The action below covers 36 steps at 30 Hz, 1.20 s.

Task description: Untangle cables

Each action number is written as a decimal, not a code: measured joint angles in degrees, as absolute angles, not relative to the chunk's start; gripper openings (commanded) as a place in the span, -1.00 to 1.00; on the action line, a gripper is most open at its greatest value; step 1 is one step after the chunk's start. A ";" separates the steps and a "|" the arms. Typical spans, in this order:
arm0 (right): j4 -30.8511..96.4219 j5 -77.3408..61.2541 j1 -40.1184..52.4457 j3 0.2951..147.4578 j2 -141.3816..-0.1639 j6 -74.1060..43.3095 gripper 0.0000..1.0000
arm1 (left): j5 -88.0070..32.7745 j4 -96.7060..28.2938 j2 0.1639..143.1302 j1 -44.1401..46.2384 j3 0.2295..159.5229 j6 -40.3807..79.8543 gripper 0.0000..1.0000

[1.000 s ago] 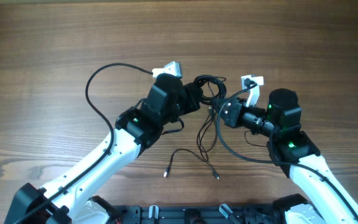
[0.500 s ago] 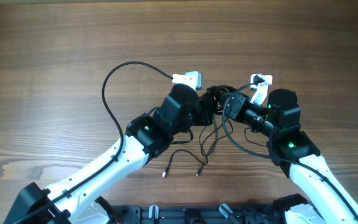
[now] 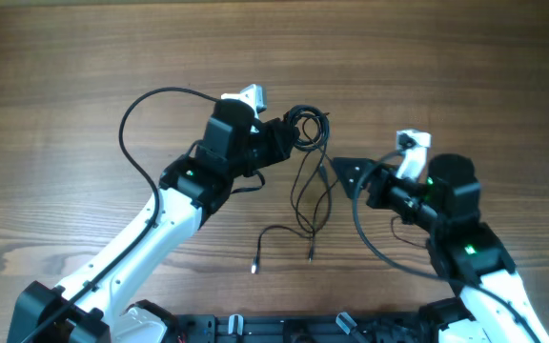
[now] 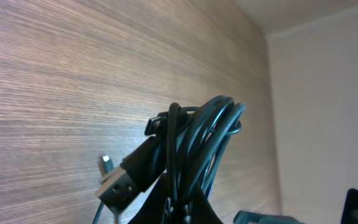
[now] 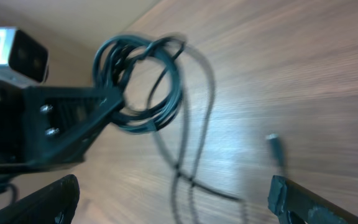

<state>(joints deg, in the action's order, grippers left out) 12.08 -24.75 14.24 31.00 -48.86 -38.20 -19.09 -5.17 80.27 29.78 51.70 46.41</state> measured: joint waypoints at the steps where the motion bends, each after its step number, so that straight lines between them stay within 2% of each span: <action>1: 13.52 -22.72 13.78 31.00 -47.35 -37.01 1.00 | -21.21 -5.13 80.27 29.19 51.70 46.41 -0.92; 8: 14.35 -14.22 12.91 31.00 -44.80 -27.94 0.99 | -35.70 -5.13 80.27 27.40 51.70 45.21 -0.92; 16: 10.98 -11.49 12.91 31.00 -46.96 -21.10 0.99 | -47.46 -5.17 80.27 27.40 51.70 43.94 -0.92; 30: 8.05 -15.33 12.51 31.00 -49.80 -12.03 0.99 | -52.99 -5.15 80.27 26.96 51.70 43.75 -0.92; 36: -1.23 -18.06 12.40 31.00 -54.65 -11.20 0.99 | -56.80 -5.10 80.27 26.94 51.70 43.70 -0.92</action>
<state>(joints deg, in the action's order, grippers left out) -1.23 -18.06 12.40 31.00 -54.65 -11.20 -56.80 -5.10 80.27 26.94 51.70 43.70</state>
